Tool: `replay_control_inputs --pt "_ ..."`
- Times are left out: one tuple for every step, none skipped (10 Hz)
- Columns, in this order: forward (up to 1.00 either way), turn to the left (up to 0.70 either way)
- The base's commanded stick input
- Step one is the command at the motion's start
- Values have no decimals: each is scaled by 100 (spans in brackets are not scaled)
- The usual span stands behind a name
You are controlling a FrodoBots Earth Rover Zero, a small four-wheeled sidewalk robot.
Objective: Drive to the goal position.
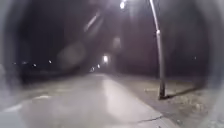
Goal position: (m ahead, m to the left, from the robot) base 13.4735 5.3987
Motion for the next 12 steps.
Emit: replay_control_inputs --pt "100 0" --pt "100 0" --pt "100 0" --pt "100 0" --pt "100 0" --pt "100 0" --pt "100 0" --pt "100 0" --pt "100 0" --pt "100 0" --pt "100 0" --pt "100 0"
